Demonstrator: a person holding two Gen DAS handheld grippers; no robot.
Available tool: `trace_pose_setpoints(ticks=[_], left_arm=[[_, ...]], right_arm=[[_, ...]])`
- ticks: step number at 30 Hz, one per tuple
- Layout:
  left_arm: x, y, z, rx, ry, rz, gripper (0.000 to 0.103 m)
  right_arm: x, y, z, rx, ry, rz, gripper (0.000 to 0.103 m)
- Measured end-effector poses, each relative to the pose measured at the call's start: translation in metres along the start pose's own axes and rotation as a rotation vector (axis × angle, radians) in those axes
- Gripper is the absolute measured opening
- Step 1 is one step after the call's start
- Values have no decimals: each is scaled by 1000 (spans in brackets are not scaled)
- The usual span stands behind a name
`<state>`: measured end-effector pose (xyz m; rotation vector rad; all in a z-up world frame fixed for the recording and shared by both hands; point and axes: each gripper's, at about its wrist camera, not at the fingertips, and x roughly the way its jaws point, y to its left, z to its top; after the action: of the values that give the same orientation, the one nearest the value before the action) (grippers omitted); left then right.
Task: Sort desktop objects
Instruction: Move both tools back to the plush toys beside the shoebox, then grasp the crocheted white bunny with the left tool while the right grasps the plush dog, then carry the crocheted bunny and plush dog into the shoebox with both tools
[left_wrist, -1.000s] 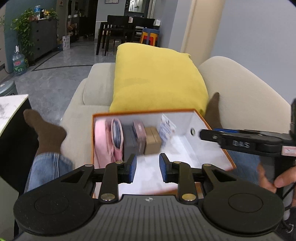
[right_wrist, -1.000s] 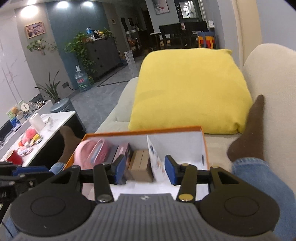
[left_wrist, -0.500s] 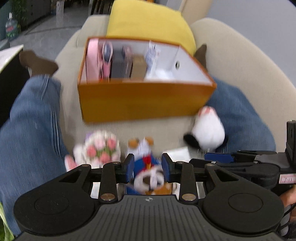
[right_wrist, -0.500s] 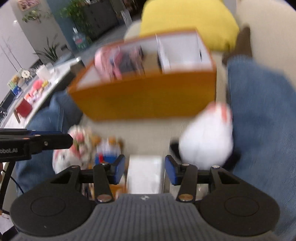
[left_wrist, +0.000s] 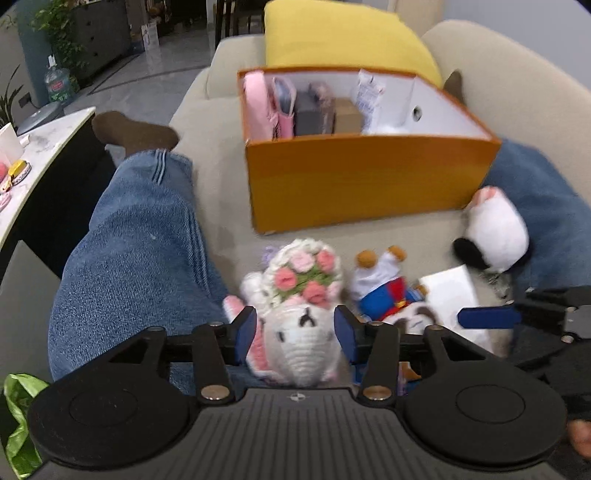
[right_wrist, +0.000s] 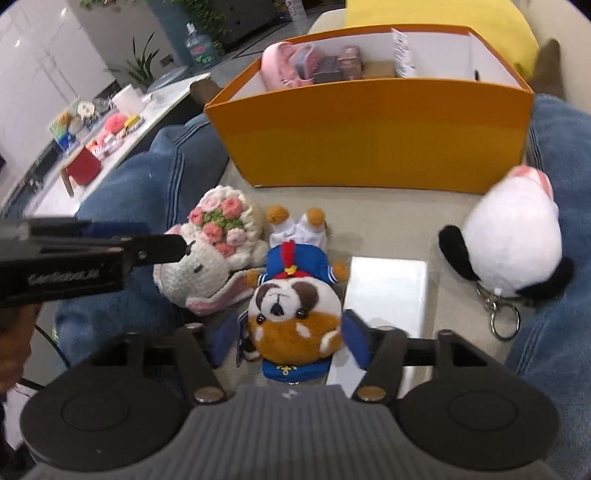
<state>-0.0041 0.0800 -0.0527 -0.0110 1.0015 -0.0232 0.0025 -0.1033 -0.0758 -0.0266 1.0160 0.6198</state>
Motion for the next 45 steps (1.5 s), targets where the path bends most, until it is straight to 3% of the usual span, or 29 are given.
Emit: trace_pose_setpoints(ticks=[9,13,21,26,29,36,45], left_arm=[[29,-8,-3,77,95,-12,58],[43,-7,-2,78,146,-30,62],[58,-8,-3,57,177,-33,59],[54,-2,-6,22,158,-53,54],[48,1,-8,-11,139,-74,51],[21,13,-9,-104,81,-142,50],[-42,12,30,-95,-80,-228,50]], right_arm=[[34,20,-1,-135,56,-87,71],[45,27,-2,-200,57,-116,74],[68,32,-5,-307,60,-141,74],[64,20,-1,-240,52,-112,60],[61,13,0,-187,55,-77,58],[29,-2,8,-114,-2,-39,58],[-37,-30,35,-27,-142,11,58]])
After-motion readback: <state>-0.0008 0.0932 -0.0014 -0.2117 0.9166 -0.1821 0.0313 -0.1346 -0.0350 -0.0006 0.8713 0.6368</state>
